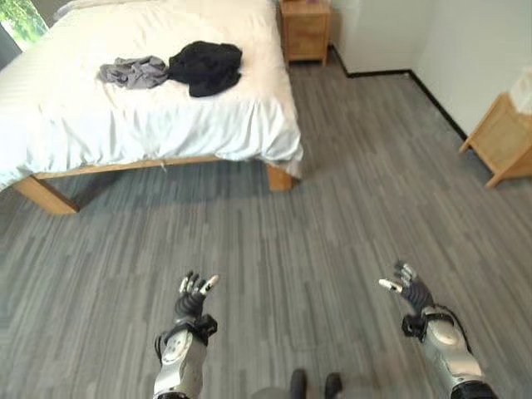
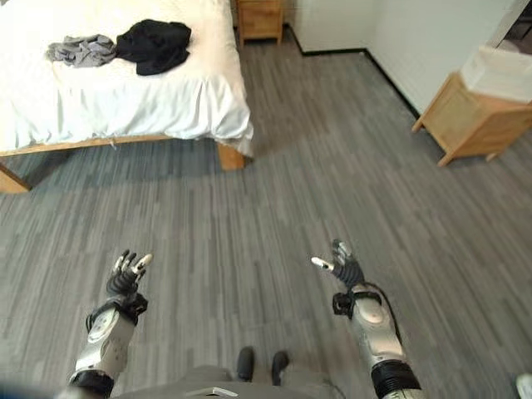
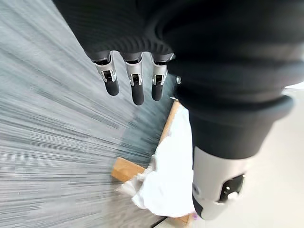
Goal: Pick up bed clothes into laundry basket.
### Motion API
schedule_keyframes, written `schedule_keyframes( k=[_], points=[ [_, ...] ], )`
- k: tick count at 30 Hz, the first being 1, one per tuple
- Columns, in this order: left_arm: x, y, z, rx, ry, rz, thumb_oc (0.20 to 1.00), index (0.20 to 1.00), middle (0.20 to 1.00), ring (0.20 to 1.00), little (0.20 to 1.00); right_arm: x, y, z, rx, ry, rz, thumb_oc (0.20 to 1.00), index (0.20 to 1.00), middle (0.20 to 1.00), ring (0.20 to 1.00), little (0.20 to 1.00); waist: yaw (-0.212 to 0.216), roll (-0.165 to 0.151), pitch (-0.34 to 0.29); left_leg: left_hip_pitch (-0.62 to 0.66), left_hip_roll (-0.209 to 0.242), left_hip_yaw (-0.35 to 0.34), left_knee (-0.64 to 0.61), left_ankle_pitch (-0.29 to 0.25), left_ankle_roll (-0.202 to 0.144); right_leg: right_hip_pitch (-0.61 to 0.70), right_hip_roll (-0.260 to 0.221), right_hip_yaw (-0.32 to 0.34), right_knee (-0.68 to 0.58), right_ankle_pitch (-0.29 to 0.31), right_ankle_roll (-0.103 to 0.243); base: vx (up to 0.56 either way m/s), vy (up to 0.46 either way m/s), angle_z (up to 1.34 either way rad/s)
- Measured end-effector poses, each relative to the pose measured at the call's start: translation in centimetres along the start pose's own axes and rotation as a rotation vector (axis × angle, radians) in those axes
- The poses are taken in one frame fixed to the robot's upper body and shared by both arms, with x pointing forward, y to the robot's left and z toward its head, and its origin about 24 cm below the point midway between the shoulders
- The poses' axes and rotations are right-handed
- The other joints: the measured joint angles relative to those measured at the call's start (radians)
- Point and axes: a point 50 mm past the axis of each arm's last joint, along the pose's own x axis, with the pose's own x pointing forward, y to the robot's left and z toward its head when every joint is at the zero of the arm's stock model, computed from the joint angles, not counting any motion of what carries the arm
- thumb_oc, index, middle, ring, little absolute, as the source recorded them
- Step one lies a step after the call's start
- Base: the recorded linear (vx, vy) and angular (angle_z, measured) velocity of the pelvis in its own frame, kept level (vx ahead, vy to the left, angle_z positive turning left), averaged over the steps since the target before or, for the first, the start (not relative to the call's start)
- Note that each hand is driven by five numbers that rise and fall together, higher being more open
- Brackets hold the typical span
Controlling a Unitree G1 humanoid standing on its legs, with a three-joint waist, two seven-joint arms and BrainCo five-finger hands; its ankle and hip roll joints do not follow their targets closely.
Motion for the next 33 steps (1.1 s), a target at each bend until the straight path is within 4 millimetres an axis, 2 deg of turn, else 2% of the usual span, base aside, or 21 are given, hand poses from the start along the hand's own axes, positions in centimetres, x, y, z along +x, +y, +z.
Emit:
schedule_keyframes(
  k=[3,8,10,12,13,14,15,17,18,19,20,21,22,23,24,26,28,30,31,32,33],
  points=[
    [-0.1,0.1,-0.3,0.036,0.007,0.012,1.000,1.000,1.000,1.000,1.000,-0.4,0.4,-0.1,-0.004,-0.005,0.028,1.000,1.000,1.000,1.000,1.000,-0.023,-0.027,0.006,0.001,-0.038,-0.028,0.042,-0.043,0.025,-0.114,-0.003,0.043,-0.006,-0.031,-0.002,0.28,0.013,0.28],
    [-0.2,-0.6,-0.7,0.048,0.023,-0.015,1.000,1.000,1.000,1.000,1.000,-3.0,-1.0,-3.1,0.010,0.107,-0.010,1.000,1.000,1.000,1.000,1.000,-0.097,-0.033,0.008,0.067,-0.071,-0.133,0.055,-0.114,0.003,-0.119,0.064,0.039,-0.567,0.044,-0.032,0.66,-0.115,0.60],
    [0.0,-2.2,-0.9,0.039,0.022,-0.065,1.000,1.000,1.000,1.000,1.000,-5.0,-2.1,-4.9,0.056,0.166,-0.091,1.000,1.000,1.000,1.000,1.000,-0.153,0.011,-0.012,0.070,-0.045,-0.265,0.139,-0.195,-0.001,-0.035,0.118,0.184,-0.774,0.060,0.003,0.52,-0.153,1.47],
    [-0.4,-2.8,-1.2,0.050,0.030,-0.106,1.000,1.000,1.000,1.000,1.000,-5.6,-1.9,-5.9,0.068,0.221,-0.080,1.000,1.000,1.000,1.000,1.000,-0.169,0.009,-0.019,0.182,0.003,-0.323,0.108,-0.215,-0.040,0.030,0.178,0.142,-0.727,0.088,-0.035,0.26,-0.093,1.15],
    [-0.8,-2.5,-1.6,0.066,0.048,-0.115,1.000,1.000,1.000,1.000,1.000,-5.8,-1.8,-6.1,0.068,0.228,-0.075,1.000,1.000,1.000,1.000,1.000,-0.169,-0.026,-0.045,0.214,-0.026,-0.324,0.131,-0.215,-0.041,0.066,0.167,0.123,-0.733,0.139,-0.072,0.49,-0.149,0.41],
    [-1.3,-2.0,-2.3,0.073,0.074,-0.108,1.000,1.000,1.000,1.000,1.000,-5.7,-2.1,-6.2,0.059,0.232,-0.079,1.000,1.000,1.000,1.000,1.000,-0.162,-0.051,-0.082,0.230,-0.045,-0.322,0.162,-0.224,-0.058,0.082,0.147,0.123,-0.726,0.278,-0.088,0.49,-0.164,0.06],
    [-1.8,-1.7,-3.3,0.079,0.114,-0.100,1.000,1.000,1.000,1.000,1.000,-4.9,-2.6,-5.4,0.045,0.207,-0.085,1.000,1.000,1.000,1.000,1.000,-0.154,-0.026,-0.114,0.216,-0.042,-0.320,0.237,-0.235,-0.092,0.093,0.173,0.120,-0.696,0.310,-0.174,0.62,-0.264,0.06],
    [-1.9,-3.1,-3.9,0.107,0.138,-0.164,1.000,1.000,1.000,1.000,1.000,-4.1,-3.1,-4.4,0.043,0.160,-0.102,1.000,1.000,1.000,1.000,1.000,-0.149,-0.019,-0.110,-0.013,-0.054,-0.163,0.737,-0.129,-0.273,0.155,0.157,0.094,-0.675,0.199,-0.164,0.39,-0.322,0.58],
    [-1.9,-4.3,-3.8,0.070,0.128,-0.190,1.000,1.000,1.000,1.000,1.000,-4.1,-3.5,-4.4,0.075,0.161,-0.116,1.000,1.000,1.000,1.000,1.000,-0.118,-0.025,-0.103,-0.183,-0.026,-0.062,1.023,-0.088,-0.223,0.187,0.164,0.075,-0.664,0.164,-0.196,0.34,-0.296,0.64],
    [-1.7,-4.7,-3.1,0.033,0.106,-0.203,1.000,1.000,1.000,1.000,1.000,-3.8,-3.2,-4.5,0.109,0.164,-0.117,1.000,1.000,1.000,1.000,1.000,-0.083,-0.033,-0.096,-0.322,-0.001,-0.014,1.161,-0.064,-0.142,0.216,0.172,0.069,-0.635,0.120,-0.245,0.36,-0.192,0.35],
    [-1.8,-4.5,-2.8,-0.011,0.099,-0.194,1.000,1.000,1.000,1.000,1.000,-3.5,-2.9,-4.0,0.120,0.143,-0.110,1.000,1.000,1.000,1.000,1.000,-0.058,-0.055,-0.084,-0.440,0.025,0.024,1.195,-0.051,-0.111,0.252,0.170,0.068,-0.635,0.091,-0.259,0.41,-0.138,0.09],
    [-1.8,-3.7,-2.5,-0.091,0.094,-0.157,1.000,1.000,1.000,1.000,1.000,-2.8,-2.6,-3.1,0.134,0.104,-0.114,1.000,1.000,1.000,1.000,1.000,-0.030,-0.097,-0.057,-0.554,0.047,0.065,1.079,-0.048,-0.105,0.314,0.152,0.078,-0.655,0.055,-0.230,0.66,-0.093,0.03],
    [-1.9,-3.3,-2.3,-0.143,0.086,-0.140,1.000,1.000,1.000,1.000,1.000,-2.6,-2.5,-3.0,0.153,0.093,-0.124,1.000,1.000,1.000,1.000,1.000,-0.026,-0.114,-0.048,-0.567,0.060,0.095,0.962,-0.047,-0.106,0.337,0.144,0.073,-0.674,0.059,-0.199,0.52,-0.056,-0.01],
    [-1.9,-2.8,-2.1,-0.176,0.079,-0.123,1.000,1.000,1.000,1.000,1.000,-2.4,-2.4,-2.7,0.164,0.077,-0.127,1.000,1.000,1.000,1.000,1.000,-0.034,-0.125,-0.039,-0.578,0.071,0.108,0.809,-0.046,-0.107,0.378,0.139,0.064,-0.691,0.056,-0.218,0.55,-0.013,0.07],
    [-2.0,-2.5,-2.0,-0.192,0.080,-0.117,1.000,1.000,1.000,1.000,1.000,-2.3,-2.3,-2.4,0.174,0.064,-0.130,1.000,1.000,1.000,1.000,1.000,-0.030,-0.123,-0.038,-0.564,0.073,0.114,0.658,-0.045,-0.112,0.427,0.140,0.063,-0.723,0.028,-0.169,0.41,0.026,0.16],
    [-2.0,-2.4,-1.8,-0.205,0.060,-0.116,1.000,1.000,1.000,1.000,1.000,-2.6,-2.8,-2.4,0.172,0.058,-0.148,1.000,1.000,1.000,1.000,1.000,-0.028,-0.118,-0.032,-0.477,0.048,0.115,0.284,-0.039,-0.105,0.519,0.148,0.062,-0.776,0.013,-0.145,0.61,0.049,0.14],
    [-1.9,-1.6,-1.3,-0.239,0.028,-0.091,1.000,1.000,1.000,1.000,1.000,-1.6,-2.9,-1.1,0.151,0.016,-0.141,1.000,1.000,1.000,1.000,1.000,-0.010,-0.111,-0.039,-0.416,-0.020,0.098,-0.025,-0.035,-0.101,0.590,0.152,0.121,-0.834,-0.040,-0.064,0.74,0.100,-0.27],
    [-1.8,-0.5,-0.8,-0.254,0.002,-0.046,1.000,1.000,1.000,1.000,1.000,-0.4,-2.6,0.5,0.151,-0.033,-0.123,1.000,1.000,1.000,1.000,1.000,0.017,-0.108,-0.032,-0.415,-0.053,0.098,-0.022,-0.024,-0.092,0.635,0.155,0.174,-0.835,-0.045,-0.057,0.48,0.098,-0.62],
    [-1.9,0.1,-0.7,-0.261,-0.005,-0.023,1.000,1.000,1.000,1.000,1.000,-0.3,-2.6,0.8,0.150,-0.045,-0.119,1.000,1.000,1.000,1.000,1.000,0.026,-0.098,-0.037,-0.404,-0.058,0.151,0.010,-0.008,-0.064,0.670,0.171,0.183,-0.826,-0.045,-0.056,0.58,0.200,-0.41],
    [-2.5,0.7,-0.5,-0.250,-0.019,-0.018,1.000,1.000,1.000,1.000,1.000,-0.9,-2.7,0.7,0.146,-0.053,-0.118,1.000,1.000,1.000,1.000,1.000,0.029,-0.049,-0.055,-0.304,-0.029,0.171,-0.008,-0.023,0.021,0.736,0.235,0.192,-0.779,-0.050,-0.050,0.71,0.256,-0.18],
    [-2.8,1.2,0.0,-0.228,-0.039,-0.020,1.000,1.000,1.000,1.000,1.000,-1.4,-2.2,-0.1,0.174,-0.034,-0.121,1.000,1.000,1.000,1.000,1.000,0.030,-0.064,-0.069,-0.250,-0.032,0.171,-0.026,0.066,0.095,0.769,0.237,0.200,-0.728,-0.069,-0.044,0.52,0.200,-0.04]
  ],
)
